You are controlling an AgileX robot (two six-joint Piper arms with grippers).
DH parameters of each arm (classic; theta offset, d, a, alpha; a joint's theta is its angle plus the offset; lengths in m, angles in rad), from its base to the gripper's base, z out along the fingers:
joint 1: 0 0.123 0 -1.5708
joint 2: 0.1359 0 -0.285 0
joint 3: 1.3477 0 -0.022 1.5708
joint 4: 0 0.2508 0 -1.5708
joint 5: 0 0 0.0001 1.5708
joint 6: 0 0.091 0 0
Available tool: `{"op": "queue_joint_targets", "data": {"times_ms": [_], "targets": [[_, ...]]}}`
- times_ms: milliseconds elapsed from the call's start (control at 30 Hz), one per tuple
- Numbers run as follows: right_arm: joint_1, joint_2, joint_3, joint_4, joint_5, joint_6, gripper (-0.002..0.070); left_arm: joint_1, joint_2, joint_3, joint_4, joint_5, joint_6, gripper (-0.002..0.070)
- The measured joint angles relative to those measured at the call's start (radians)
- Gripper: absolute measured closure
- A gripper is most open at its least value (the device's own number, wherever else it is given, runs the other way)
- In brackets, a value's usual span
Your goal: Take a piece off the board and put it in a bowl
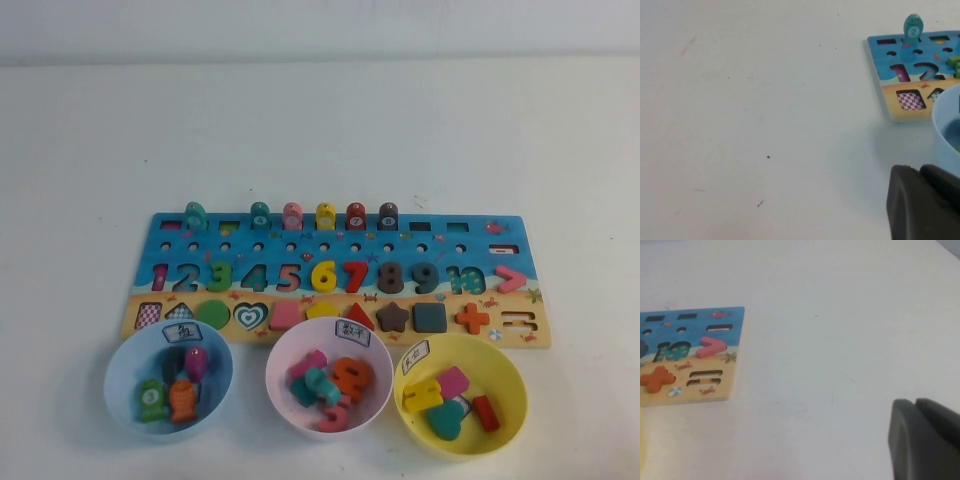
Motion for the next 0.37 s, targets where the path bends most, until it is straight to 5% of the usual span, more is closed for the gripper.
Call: {"op": "queue_joint_targets", "data": {"times_ms": [367], "targets": [[0.000, 0.000, 0.000, -0.017, 0.011, -0.017, 0.0694, 0.000, 0.000, 0.000, 0.000, 0.000, 0.000, 0.0673]]}}
